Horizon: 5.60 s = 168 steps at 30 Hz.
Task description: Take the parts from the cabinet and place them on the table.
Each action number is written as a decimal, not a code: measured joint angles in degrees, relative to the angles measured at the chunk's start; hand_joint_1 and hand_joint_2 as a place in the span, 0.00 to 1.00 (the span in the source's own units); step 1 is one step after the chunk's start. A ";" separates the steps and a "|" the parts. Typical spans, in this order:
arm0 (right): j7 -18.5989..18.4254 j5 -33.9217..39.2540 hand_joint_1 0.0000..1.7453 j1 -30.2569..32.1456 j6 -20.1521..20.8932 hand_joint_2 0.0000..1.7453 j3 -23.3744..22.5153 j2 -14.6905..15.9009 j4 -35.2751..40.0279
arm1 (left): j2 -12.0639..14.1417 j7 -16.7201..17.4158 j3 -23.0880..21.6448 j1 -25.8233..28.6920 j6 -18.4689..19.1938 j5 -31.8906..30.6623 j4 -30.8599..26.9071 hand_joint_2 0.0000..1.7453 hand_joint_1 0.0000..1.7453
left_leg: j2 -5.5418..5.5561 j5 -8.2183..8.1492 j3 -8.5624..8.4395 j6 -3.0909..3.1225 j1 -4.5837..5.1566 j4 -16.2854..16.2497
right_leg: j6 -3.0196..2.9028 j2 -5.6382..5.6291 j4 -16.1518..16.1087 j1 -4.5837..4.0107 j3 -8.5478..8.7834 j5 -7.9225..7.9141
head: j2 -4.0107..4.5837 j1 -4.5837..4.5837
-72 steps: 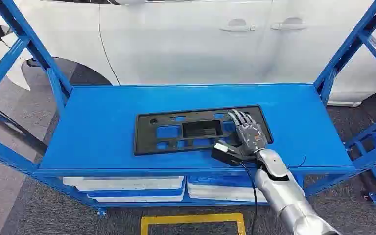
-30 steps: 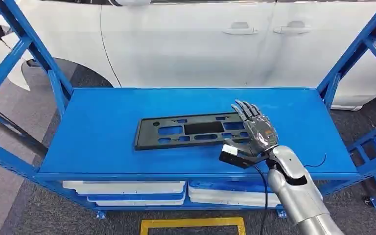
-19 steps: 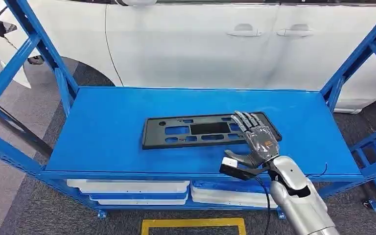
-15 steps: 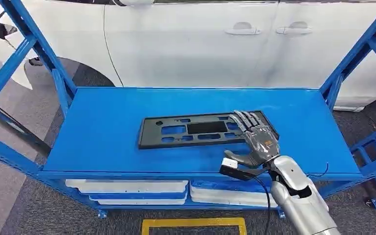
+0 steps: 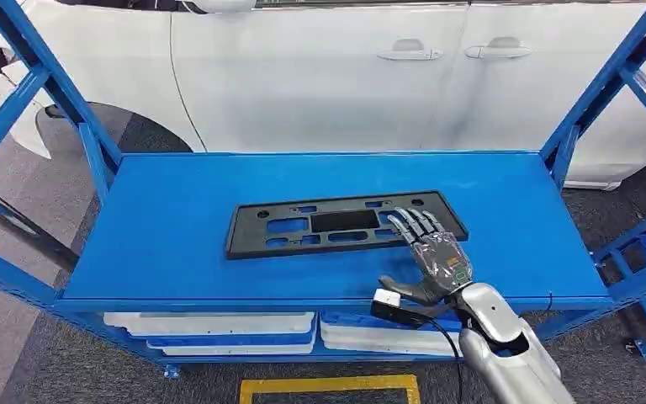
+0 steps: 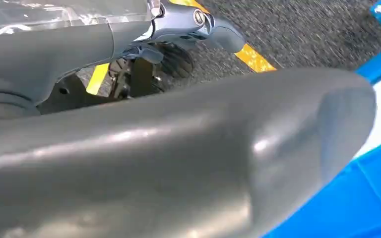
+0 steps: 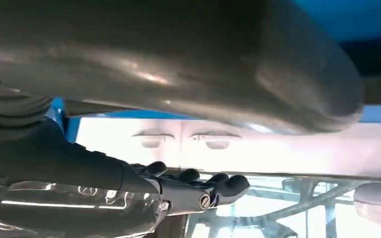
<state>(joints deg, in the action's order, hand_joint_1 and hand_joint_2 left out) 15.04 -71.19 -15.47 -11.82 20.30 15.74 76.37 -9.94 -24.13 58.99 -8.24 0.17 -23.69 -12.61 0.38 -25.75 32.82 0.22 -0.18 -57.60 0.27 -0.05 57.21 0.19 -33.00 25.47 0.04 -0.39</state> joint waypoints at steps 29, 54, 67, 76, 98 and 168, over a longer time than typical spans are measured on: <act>-0.11 -0.99 0.00 -3.24 -0.35 1.00 3.63 -3.93 -5.23 | -0.13 0.24 -0.31 -0.30 0.61 -0.07 0.00 0.00 0.00 | -0.03 -0.25 -0.30 -0.48 -0.05 0.07 | -0.82 0.04 -0.03 -0.45 0.15 0.05 | 0.00 0.00; 0.41 -1.18 0.00 -7.93 -2.88 1.00 6.42 -6.80 -11.04 | -0.31 -0.15 -0.37 -0.03 0.68 -0.09 0.00 0.00 0.00 | -0.05 -8.72 8.43 -2.04 -0.51 -18.55 | -1.27 0.10 -0.24 0.43 -0.29 -0.49 | 0.00 -0.07; -0.90 -2.25 0.00 -10.26 -5.55 1.00 7.17 -7.93 -14.38 | -0.33 -0.09 -0.57 -0.37 0.63 -0.22 0.00 0.00 0.00 | -0.16 1.05 -0.42 1.21 -0.40 1.38 | 1.02 -0.03 8.95 0.18 -4.37 5.15 | 0.00 0.28; -1.16 -2.51 0.00 -13.10 -7.76 1.00 7.96 -10.41 -19.06 | -0.44 0.22 -1.33 -0.52 0.39 -0.46 0.00 0.00 0.00 | -0.03 0.37 0.14 -0.14 -0.04 0.20 | 0.76 -0.04 0.54 0.68 -0.76 -0.14 | -0.02 0.17; 0.24 0.96 1.00 -16.45 -7.76 1.00 7.54 -14.45 -28.37 | -0.92 0.39 -2.73 -0.95 0.00 -1.42 0.00 0.00 0.00 | -0.05 1.01 0.58 0.89 -0.58 0.49 | 1.22 -0.17 10.79 0.27 -5.33 6.01 | 0.00 0.13; 17.11 70.77 1.00 -20.90 34.43 1.00 2.65 -17.99 1.14 | -1.31 2.01 -3.10 -1.98 0.87 3.67 0.00 1.00 0.00 | 0.23 0.53 0.62 -0.55 -0.18 -0.04 | 0.41 -0.10 1.08 0.61 -1.49 -0.19 | 0.00 -0.31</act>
<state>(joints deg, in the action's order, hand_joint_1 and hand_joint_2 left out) 32.15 -0.41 -36.37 22.60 22.95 -2.25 77.51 -11.26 -22.12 55.89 -10.22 1.05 -20.02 -12.61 0.61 -25.23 33.44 -0.34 -0.37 -57.65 0.68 -0.15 58.29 0.79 -34.50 25.28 0.04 -0.70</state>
